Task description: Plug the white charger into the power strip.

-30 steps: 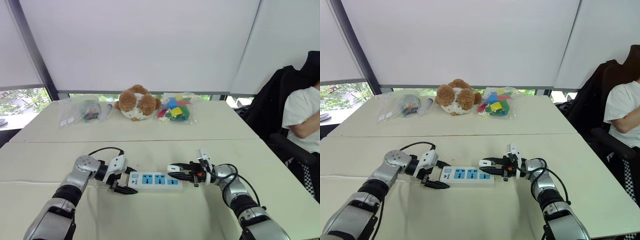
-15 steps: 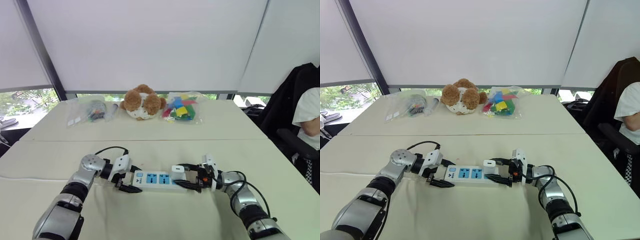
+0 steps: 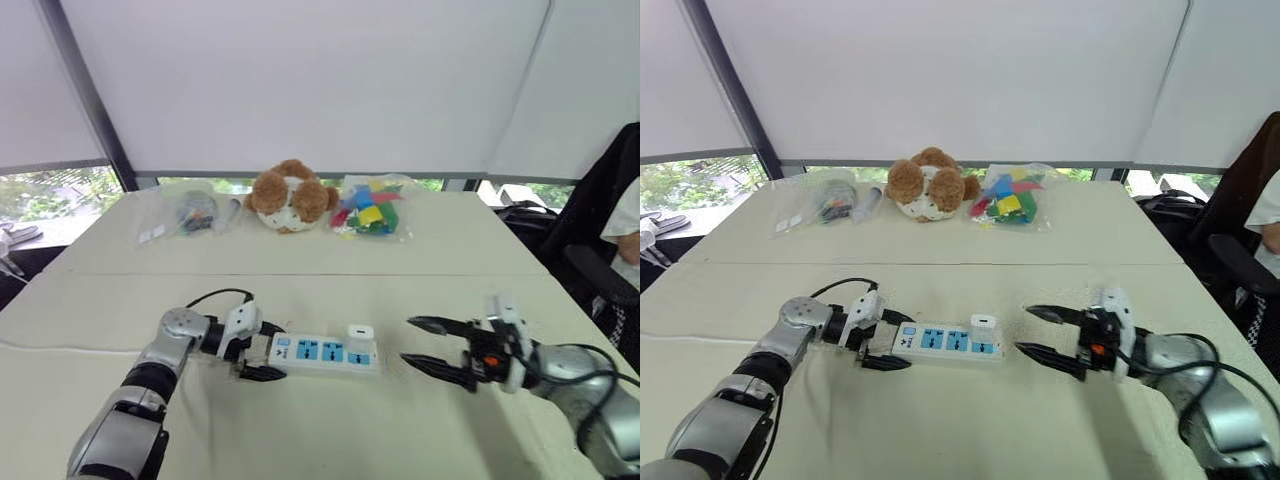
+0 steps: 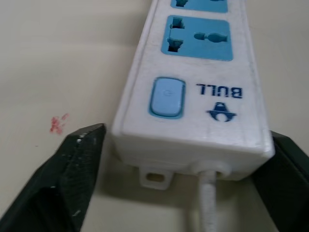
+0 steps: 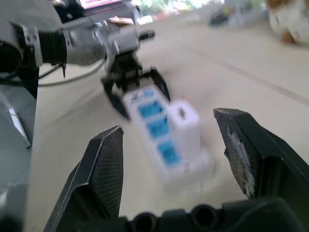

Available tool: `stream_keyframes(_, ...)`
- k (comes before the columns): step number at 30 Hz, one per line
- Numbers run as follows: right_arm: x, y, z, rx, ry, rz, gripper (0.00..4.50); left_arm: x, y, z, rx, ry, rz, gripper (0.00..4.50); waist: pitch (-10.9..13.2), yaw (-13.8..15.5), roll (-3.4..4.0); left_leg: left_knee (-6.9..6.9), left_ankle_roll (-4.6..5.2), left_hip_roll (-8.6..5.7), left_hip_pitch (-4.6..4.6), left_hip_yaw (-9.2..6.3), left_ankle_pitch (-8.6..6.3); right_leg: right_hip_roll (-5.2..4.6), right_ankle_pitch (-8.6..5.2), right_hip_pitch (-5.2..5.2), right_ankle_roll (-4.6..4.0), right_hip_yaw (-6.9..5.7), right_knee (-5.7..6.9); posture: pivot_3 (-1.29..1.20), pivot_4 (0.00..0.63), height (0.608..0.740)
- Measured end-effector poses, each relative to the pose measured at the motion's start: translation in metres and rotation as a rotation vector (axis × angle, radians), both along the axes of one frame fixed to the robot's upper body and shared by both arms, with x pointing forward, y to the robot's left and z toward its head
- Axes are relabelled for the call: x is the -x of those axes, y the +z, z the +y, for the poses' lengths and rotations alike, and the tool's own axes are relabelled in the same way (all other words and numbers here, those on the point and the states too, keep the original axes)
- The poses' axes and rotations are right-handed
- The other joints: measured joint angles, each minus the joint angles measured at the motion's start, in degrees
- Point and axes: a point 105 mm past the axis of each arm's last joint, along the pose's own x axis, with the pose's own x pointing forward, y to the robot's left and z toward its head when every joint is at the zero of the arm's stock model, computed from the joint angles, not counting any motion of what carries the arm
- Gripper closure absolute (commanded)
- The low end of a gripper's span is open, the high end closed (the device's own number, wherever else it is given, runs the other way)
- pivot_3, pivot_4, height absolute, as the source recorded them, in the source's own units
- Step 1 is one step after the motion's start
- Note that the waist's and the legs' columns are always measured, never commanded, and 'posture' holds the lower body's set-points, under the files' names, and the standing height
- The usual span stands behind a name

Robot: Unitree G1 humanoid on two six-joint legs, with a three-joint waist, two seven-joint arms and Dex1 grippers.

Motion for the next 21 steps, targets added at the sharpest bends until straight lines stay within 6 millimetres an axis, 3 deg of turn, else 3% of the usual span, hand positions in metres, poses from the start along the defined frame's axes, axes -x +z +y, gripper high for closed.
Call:
stream_keyframes(6,0.018,-0.007,-0.019,0.038,-0.045,0.111,1.24,0.012,0.01,0.028,-0.004,0.075,0.015,0.04,0.65,-1.32,-0.37,-0.1,0.0,0.05,-0.18,0.01,0.0,0.02,0.08,-0.24,0.19,0.02,0.02,0.0,0.15,0.739)
stream_keyframes(10,0.012,-0.009,-0.033,0.016,-0.126,0.12,1.24,0.041,0.017,0.073,-0.049,0.219,0.126,0.04,0.68,-2.16,-0.34,-0.14,0.0,0.11,-0.6,0.02,0.0,0.0,0.11,-0.73,0.28,0.02,0.08,0.0,0.15,0.739)
stream_keyframes(13,0.004,-0.008,-0.046,-0.003,-0.188,0.115,1.24,0.039,0.025,0.099,0.018,0.451,0.16,0.04,0.93,-1.31,-0.05,-0.11,0.0,0.08,-0.7,0.0,0.0,-0.04,0.08,-0.76,0.29,-0.01,0.07,0.0,0.15,0.739)
stream_keyframes(17,0.001,-0.016,-0.056,-0.013,-0.229,0.165,1.24,0.027,0.038,0.109,0.251,0.708,0.118,0.04,1.11,0.27,-0.04,0.06,-0.01,0.04,-0.9,-0.01,0.0,-0.1,0.07,-0.82,0.3,-0.05,0.03,0.0,0.15,0.739)
stream_keyframes(21,-0.028,-0.017,-0.069,-0.144,-0.4,0.158,1.24,0.023,0.035,0.097,0.368,0.821,0.082,0.04,1.25,0.52,-0.27,0.11,-0.35,0.0,-0.9,-0.01,0.2,-0.13,0.17,-0.79,0.37,-0.01,0.01,0.0,0.15,0.739)
